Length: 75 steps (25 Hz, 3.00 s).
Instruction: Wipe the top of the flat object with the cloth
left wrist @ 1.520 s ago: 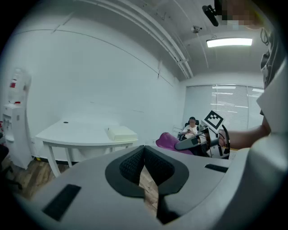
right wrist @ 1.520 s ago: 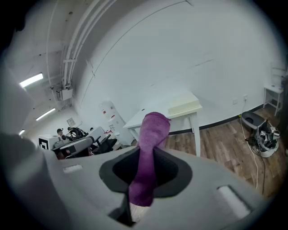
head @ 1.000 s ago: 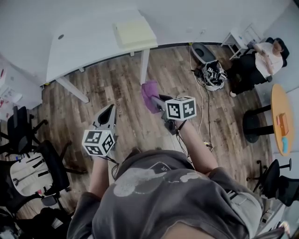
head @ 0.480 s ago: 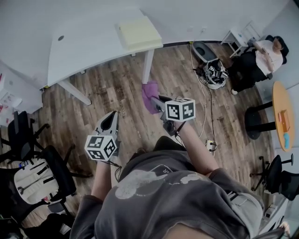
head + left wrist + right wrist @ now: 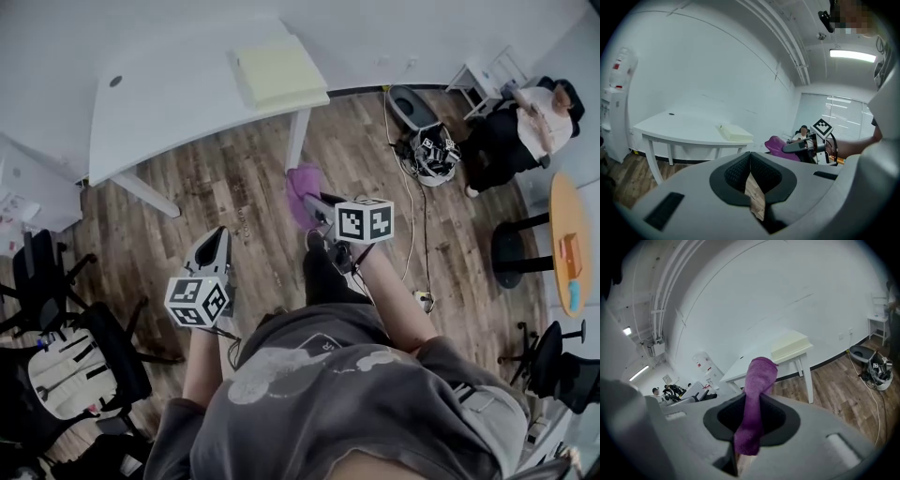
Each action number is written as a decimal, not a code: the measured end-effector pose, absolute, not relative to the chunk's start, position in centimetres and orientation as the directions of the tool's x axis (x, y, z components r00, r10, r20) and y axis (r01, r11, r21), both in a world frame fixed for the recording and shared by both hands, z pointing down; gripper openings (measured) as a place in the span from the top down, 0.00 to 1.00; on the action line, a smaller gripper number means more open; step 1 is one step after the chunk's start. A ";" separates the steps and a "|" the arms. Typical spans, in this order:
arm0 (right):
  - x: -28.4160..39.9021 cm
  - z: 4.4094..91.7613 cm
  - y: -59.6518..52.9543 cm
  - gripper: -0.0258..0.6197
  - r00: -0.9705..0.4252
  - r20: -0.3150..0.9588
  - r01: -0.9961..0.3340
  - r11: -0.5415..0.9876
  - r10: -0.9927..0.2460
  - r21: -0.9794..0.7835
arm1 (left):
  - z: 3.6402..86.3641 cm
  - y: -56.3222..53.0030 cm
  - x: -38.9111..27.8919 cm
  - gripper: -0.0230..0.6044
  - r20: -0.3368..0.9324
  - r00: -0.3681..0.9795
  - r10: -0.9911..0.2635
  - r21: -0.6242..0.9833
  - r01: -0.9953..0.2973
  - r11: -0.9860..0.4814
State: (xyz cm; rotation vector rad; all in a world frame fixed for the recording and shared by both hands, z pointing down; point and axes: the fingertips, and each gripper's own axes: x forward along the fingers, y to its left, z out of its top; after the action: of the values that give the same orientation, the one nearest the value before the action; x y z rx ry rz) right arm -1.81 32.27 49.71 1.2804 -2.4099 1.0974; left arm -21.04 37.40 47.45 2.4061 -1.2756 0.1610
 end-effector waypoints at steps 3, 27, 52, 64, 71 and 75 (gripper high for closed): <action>-1.8 50.1 28.5 0.85 -0.632 0.477 -0.759 0.365 -0.611 -0.539 | 47.7 34.1 -20.5 0.96 0.295 0.543 -0.786 0.312 -0.832 -0.458; 9.7 49.4 1.7 0.84 -0.717 0.426 -0.679 0.412 -0.552 -0.608 | 46.7 10.1 -9.4 0.96 0.364 0.447 -0.817 0.260 -0.891 -0.372; 12.7 51.1 -5.8 0.85 -0.740 0.430 -0.653 0.400 -0.518 -0.643 | 49.0 0.1 -5.9 0.96 0.447 0.425 -0.787 0.251 -0.904 -0.346; 12.1 50.3 -8.8 0.85 -0.669 0.448 -0.711 0.336 -0.593 -0.617 | 51.8 -3.9 -5.9 0.96 0.510 0.525 -0.682 0.289 -0.851 -0.439; 9.6 50.5 -10.6 0.84 -0.642 0.465 -0.732 0.306 -0.610 -0.608 | 53.6 -6.5 -6.3 0.96 0.553 0.583 -0.595 0.301 -0.806 -0.509; 9.4 50.7 -11.5 0.84 -0.618 0.481 -0.748 0.278 -0.621 -0.603 | 54.7 -7.8 -5.9 0.96 0.584 0.610 -0.536 0.319 -0.779 -0.539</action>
State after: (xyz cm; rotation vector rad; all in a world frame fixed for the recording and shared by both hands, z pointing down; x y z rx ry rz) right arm 9.40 -11.55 50.70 1.2902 -2.3865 1.2579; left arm -5.85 -7.84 54.68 2.2762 -1.0342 0.5720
